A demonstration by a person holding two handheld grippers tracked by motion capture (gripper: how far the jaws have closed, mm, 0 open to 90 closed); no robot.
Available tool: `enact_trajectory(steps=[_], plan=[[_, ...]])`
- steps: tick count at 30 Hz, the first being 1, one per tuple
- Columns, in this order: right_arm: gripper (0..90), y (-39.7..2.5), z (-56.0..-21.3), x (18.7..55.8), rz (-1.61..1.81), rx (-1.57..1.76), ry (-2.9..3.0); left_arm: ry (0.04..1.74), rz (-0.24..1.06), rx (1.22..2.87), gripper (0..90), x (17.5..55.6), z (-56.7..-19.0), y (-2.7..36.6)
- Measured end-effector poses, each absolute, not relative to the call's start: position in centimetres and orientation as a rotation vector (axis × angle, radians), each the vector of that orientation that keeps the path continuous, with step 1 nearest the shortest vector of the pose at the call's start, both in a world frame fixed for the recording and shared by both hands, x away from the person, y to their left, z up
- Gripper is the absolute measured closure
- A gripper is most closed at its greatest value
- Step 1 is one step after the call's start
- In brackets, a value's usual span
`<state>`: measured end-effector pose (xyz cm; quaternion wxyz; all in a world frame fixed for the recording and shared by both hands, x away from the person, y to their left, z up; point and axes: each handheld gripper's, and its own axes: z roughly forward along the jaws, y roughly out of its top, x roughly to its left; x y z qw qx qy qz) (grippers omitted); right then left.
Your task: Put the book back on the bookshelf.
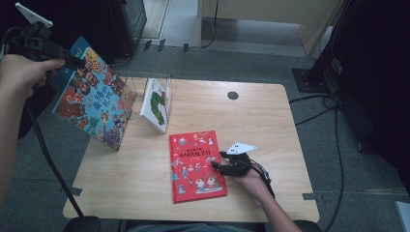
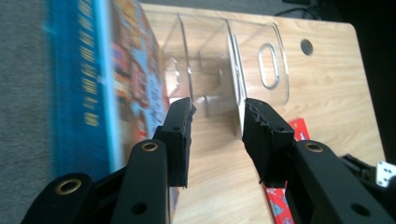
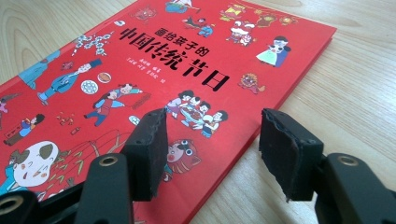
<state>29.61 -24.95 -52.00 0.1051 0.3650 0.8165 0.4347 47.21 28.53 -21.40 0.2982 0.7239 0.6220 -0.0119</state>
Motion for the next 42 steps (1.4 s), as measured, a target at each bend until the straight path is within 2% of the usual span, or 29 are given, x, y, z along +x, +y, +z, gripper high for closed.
enact_trajectory(steps=[6,11,12,22,29,34,42], plan=[[43.3,-25.1,-51.7,29.5,1.285,1.082,2.404,1.611,-0.051,1.944,60.9,45.6,-23.3,27.3],[47.3,-24.9,-51.4,29.4,1.292,1.055,2.388,1.585,-0.054,1.950,60.3,44.2,-25.3,26.4],[47.9,-24.9,-51.4,29.4,1.295,1.053,2.389,1.578,-0.059,1.951,63.3,43.9,-25.7,26.2],[61.2,-25.0,-51.2,29.6,1.294,1.034,2.380,1.520,-0.094,2.010,68.3,41.4,-29.4,23.7],[64.7,-25.1,-51.2,29.6,1.277,1.033,2.381,1.496,-0.125,2.030,68.5,40.1,-32.1,22.4],[66.6,-25.1,-51.4,29.7,1.253,1.051,2.392,1.489,-0.137,2.025,74.1,39.5,-34.2,22.0],[69.8,-25.2,-51.5,29.8,1.243,1.059,2.393,1.440,-0.161,2.030,76.3,38.3,-37.0,20.1]])
